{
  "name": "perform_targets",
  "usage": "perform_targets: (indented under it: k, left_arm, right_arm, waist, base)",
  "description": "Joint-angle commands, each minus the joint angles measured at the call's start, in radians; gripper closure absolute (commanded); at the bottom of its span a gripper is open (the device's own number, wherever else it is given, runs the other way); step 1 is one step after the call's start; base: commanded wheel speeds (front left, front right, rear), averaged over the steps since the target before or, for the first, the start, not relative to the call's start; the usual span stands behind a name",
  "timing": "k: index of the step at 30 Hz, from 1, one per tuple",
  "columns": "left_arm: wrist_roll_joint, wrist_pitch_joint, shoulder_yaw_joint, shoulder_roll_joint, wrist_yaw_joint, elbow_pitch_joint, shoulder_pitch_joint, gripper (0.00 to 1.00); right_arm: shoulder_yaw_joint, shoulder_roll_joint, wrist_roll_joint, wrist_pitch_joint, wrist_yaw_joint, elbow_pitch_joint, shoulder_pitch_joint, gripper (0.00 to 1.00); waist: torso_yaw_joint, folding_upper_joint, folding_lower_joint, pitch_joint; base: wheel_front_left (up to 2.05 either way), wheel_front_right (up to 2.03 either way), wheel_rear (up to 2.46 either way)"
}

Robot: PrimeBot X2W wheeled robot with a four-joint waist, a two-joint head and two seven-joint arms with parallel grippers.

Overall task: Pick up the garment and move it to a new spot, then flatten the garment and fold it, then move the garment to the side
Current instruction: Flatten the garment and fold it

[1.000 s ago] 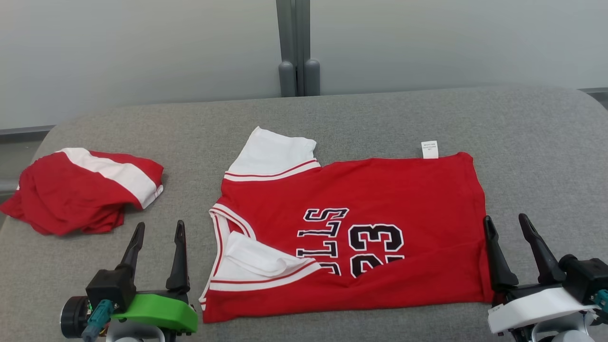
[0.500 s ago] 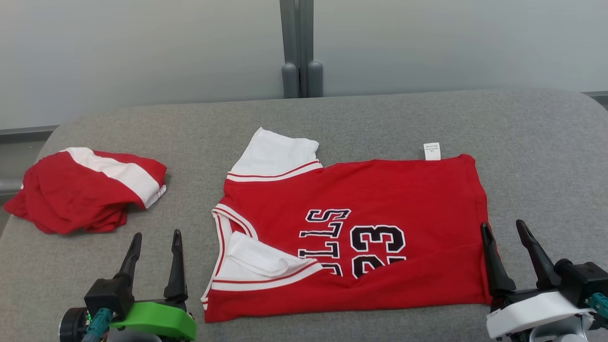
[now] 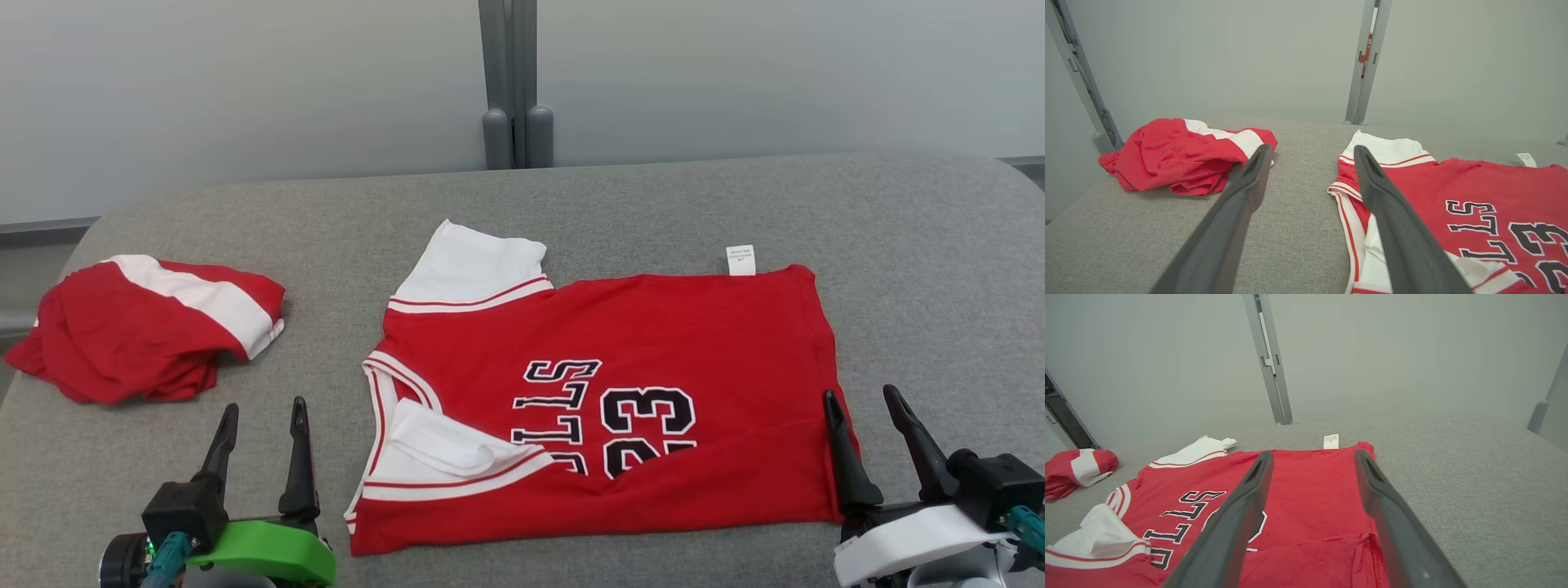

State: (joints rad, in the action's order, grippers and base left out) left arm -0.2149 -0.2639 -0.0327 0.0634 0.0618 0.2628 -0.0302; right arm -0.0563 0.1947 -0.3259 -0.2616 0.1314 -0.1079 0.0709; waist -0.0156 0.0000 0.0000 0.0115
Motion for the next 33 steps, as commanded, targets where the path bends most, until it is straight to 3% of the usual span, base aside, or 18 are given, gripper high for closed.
perform_targets:
  k: [1, 26, 33]
  left_arm:
    - [0.01, -0.001, 0.0, 0.0, -0.005, -0.004, 0.017, 0.0]
    - [0.026, -0.001, 0.006, 0.014, 0.008, 0.002, 0.012, 0.0]
    - [0.049, 0.018, -0.021, 0.057, 0.023, 0.011, -0.108, 0.0]
  right_arm:
    - [-0.002, 0.005, 0.005, -0.005, -0.001, -0.004, -0.002, 0.0]
    - [-0.006, 0.014, -0.006, -0.005, -0.001, -0.028, -0.01, 0.0]
    - [0.007, 0.054, -0.03, 0.011, -0.001, -0.054, -0.107, 0.0]
  waist:
    - [0.0, 0.0, 0.0, 0.001]
    - [0.002, 0.0, 0.0, 0.012]
    - [0.011, 0.0, 0.0, -0.016]
  base:
    - [0.0, 0.0, 0.0]
    - [0.0, 0.0, 0.0]
    - [0.0, 0.0, 0.0]
